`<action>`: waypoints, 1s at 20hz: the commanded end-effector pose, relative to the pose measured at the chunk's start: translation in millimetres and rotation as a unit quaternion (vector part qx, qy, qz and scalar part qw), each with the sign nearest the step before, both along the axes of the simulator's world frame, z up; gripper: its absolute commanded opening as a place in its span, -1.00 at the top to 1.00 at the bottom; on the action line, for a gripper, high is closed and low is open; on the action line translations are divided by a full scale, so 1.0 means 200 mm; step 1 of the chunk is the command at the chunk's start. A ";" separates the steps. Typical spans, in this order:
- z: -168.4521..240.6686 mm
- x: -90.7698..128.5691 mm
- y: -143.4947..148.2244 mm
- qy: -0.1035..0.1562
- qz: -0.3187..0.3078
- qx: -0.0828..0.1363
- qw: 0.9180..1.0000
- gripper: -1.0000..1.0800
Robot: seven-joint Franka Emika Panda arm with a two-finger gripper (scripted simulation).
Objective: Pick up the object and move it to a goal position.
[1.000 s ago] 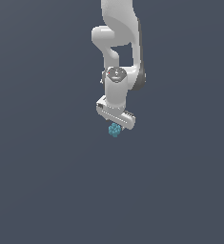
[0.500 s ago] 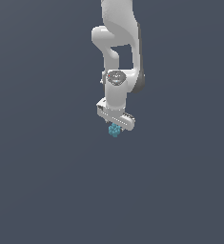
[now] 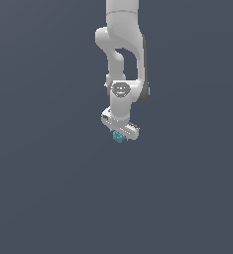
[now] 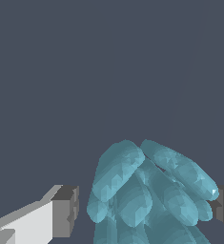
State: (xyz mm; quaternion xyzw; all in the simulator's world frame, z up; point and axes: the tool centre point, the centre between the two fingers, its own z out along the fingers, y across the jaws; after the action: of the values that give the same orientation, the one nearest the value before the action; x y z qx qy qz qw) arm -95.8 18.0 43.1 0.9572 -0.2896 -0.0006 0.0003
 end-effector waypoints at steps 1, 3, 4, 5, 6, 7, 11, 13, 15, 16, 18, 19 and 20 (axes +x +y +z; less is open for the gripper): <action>-0.01 0.00 0.00 -0.001 0.000 0.000 1.000 -0.92; -0.01 0.00 0.00 -0.001 0.000 0.000 1.000 1.00; -0.01 0.00 0.00 -0.001 0.000 0.000 1.000 1.00; -0.01 0.00 0.00 -0.001 0.000 0.000 1.000 1.00; -0.01 0.00 0.00 -0.001 0.000 0.000 1.000 1.00; -0.01 0.00 0.00 -0.001 0.000 0.000 1.000 1.00; -0.01 0.00 0.00 -0.001 0.000 0.000 1.000 1.00; 0.00 0.01 0.00 -0.001 0.000 0.000 1.000 1.00; 0.01 0.01 0.00 -0.001 0.000 0.000 1.000 1.00; 0.02 0.01 0.00 -0.001 0.000 0.000 1.000 1.00; 0.04 0.01 0.00 -0.001 0.000 0.000 1.000 1.00; 0.06 0.01 0.00 -0.001 0.000 0.000 1.000 1.00; 0.08 0.01 0.00 -0.001 0.000 0.000 1.000 1.00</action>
State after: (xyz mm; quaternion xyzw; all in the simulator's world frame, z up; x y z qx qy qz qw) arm -94.3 17.5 53.8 0.9572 -0.2895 0.0003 -0.0003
